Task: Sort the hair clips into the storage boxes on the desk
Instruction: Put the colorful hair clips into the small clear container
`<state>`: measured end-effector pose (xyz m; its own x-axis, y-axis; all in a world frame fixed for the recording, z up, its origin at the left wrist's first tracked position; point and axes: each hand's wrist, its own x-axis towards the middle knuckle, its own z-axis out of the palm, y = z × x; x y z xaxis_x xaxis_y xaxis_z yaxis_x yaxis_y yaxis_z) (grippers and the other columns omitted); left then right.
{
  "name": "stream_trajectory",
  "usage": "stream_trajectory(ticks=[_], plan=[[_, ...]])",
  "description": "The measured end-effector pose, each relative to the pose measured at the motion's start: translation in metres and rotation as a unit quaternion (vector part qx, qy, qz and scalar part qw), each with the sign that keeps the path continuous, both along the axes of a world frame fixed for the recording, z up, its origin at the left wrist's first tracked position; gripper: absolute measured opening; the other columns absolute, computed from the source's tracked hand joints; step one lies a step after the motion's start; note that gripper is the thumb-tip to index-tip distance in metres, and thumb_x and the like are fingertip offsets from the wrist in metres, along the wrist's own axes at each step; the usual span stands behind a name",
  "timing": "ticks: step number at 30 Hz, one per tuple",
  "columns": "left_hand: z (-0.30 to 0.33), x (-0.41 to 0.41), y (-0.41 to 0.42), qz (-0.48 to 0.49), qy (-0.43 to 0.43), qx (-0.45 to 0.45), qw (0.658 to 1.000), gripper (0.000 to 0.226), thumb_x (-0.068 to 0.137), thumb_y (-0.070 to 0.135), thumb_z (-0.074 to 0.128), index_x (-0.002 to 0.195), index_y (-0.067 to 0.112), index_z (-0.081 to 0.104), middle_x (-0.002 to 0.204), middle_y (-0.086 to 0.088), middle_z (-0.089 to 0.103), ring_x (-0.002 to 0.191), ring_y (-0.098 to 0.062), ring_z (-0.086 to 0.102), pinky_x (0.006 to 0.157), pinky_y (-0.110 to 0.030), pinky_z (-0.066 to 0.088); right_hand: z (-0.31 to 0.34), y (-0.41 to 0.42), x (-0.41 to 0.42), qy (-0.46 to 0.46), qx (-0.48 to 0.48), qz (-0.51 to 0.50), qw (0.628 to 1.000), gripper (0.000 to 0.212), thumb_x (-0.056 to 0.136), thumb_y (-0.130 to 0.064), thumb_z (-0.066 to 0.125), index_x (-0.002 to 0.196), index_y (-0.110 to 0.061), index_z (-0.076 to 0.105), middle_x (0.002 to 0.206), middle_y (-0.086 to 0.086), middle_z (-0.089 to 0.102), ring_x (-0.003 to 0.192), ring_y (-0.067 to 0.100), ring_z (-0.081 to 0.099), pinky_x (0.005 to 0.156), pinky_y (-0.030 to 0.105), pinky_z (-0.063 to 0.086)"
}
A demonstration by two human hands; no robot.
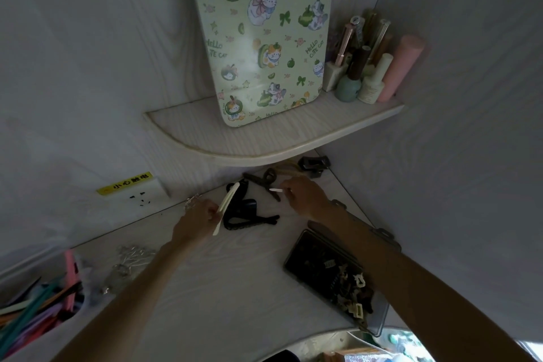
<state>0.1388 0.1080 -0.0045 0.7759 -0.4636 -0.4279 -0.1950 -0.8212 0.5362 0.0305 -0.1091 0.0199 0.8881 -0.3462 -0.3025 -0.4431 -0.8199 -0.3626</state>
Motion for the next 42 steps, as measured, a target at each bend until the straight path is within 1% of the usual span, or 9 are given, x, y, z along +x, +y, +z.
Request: stream_trajectory(ticks=[6, 11, 15, 18, 21, 30, 35, 39, 42], plan=[[0.025, -0.001, 0.03, 0.006, -0.018, 0.02, 1.0, 0.026, 0.093, 0.029, 0.046, 0.114, 0.025, 0.061, 0.111, -0.003, 0.068, 0.106, -0.027, 0.06, 0.088, -0.033, 0.044, 0.02, 0.014, -0.01, -0.044, 0.044, -0.056, 0.996, 0.029, 0.098, -0.021, 0.037, 0.114, -0.012, 0.059, 0.116, 0.012, 0.062, 0.106, 0.029, 0.057, 0.085, 0.034, 0.044], [0.054, -0.001, 0.103, 0.023, -0.051, 0.004, 0.998, 0.018, 0.092, 0.025, 0.047, 0.084, 0.022, 0.063, 0.082, -0.001, 0.067, 0.082, -0.025, 0.065, 0.074, -0.03, 0.05, 0.034, 0.076, 0.013, -0.044, 0.081, -0.068, 0.993, 0.031, 0.098, -0.021, 0.038, 0.119, -0.014, 0.059, 0.117, 0.011, 0.062, 0.102, 0.027, 0.058, 0.074, 0.024, 0.036], [0.07, -0.01, 0.178, 0.054, -0.056, -0.046, 0.996, 0.028, 0.094, 0.032, 0.047, 0.099, 0.014, 0.067, 0.086, -0.002, 0.066, 0.086, -0.024, 0.065, 0.078, -0.028, 0.048, 0.043, 0.15, 0.036, -0.046, 0.122, -0.011, 0.991, 0.034, 0.093, -0.006, 0.039, 0.121, -0.01, 0.059, 0.105, 0.011, 0.058, 0.08, 0.014, 0.053, 0.071, 0.021, 0.033], [0.071, -0.011, 0.247, 0.033, -0.117, -0.032, 0.992, 0.04, 0.092, 0.043, 0.039, 0.104, 0.018, 0.067, 0.1, -0.002, 0.07, 0.097, -0.023, 0.065, 0.077, -0.028, 0.045, 0.053, 0.215, 0.049, -0.045, 0.129, 0.062, 0.989, 0.03, 0.091, -0.004, 0.044, 0.11, -0.012, 0.066, 0.11, 0.005, 0.065, 0.099, 0.02, 0.059, 0.081, 0.024, 0.041], [0.061, -0.003, 0.304, 0.052, -0.181, -0.022, 0.982, 0.029, 0.096, 0.029, 0.045, 0.117, 0.023, 0.064, 0.115, 0.003, 0.067, 0.109, -0.019, 0.06, 0.085, -0.029, 0.045, 0.053, 0.273, 0.059, -0.068, 0.143, 0.102, 0.982, 0.031, 0.087, -0.004, 0.047, 0.107, -0.016, 0.068, 0.103, 0.004, 0.072, 0.095, 0.021, 0.065, 0.086, 0.032, 0.05], [0.024, 0.001, 0.373, 0.041, -0.178, -0.03, 0.983, 0.04, 0.095, 0.025, 0.046, 0.135, 0.023, 0.044, 0.123, -0.009, 0.061, 0.112, -0.028, 0.055, 0.088, -0.036, 0.045, 0.033, 0.389, 0.088, -0.134, 0.07, 0.178, 0.972, 0.03, 0.09, -0.004, 0.048, 0.113, -0.015, 0.064, 0.117, 0.007, 0.063, 0.113, 0.023, 0.054, 0.098, 0.028, 0.038], [0.017, 0.005, 0.384, 0.034, -0.24, -0.07, 0.968, 0.034, 0.086, 0.013, 0.059, 0.118, 0.023, 0.063, 0.111, -0.003, 0.068, 0.104, -0.025, 0.06, 0.087, -0.032, 0.046, 0.021, 0.403, 0.079, -0.154, -0.027, 0.286, 0.945, 0.044, 0.08, -0.002, 0.051, 0.122, -0.009, 0.058, 0.122, 0.014, 0.062, 0.113, 0.033, 0.058, 0.096, 0.047, 0.048], [0.006, 0.011, 0.38, 0.002, -0.298, -0.052, 0.953, 0.036, 0.078, 0.014, 0.07, 0.111, 0.027, 0.067, 0.109, 0.001, 0.068, 0.101, -0.026, 0.062, 0.079, -0.036, 0.055, 0.009, 0.39, 0.065, -0.046, -0.092, 0.289, 0.952, 0.055, 0.096, -0.014, 0.039, 0.146, -0.026, 0.023, 0.155, 0.002, 0.023, 0.145, 0.025, 0.016, 0.118, 0.052, 0.012], [0.001, 0.008, 0.366, -0.004, -0.297, -0.036, 0.954, 0.026, 0.085, 0.02, 0.063, 0.111, 0.025, 0.067, 0.117, -0.006, 0.064, 0.106, -0.034, 0.06, 0.073, -0.042, 0.057, 0.011, 0.371, 0.057, -0.071, -0.108, 0.283, 0.95, 0.056, 0.096, -0.014, 0.037, 0.147, -0.028, 0.021, 0.156, 0.002, 0.02, 0.145, 0.026, 0.014, 0.117, 0.054, 0.012]])
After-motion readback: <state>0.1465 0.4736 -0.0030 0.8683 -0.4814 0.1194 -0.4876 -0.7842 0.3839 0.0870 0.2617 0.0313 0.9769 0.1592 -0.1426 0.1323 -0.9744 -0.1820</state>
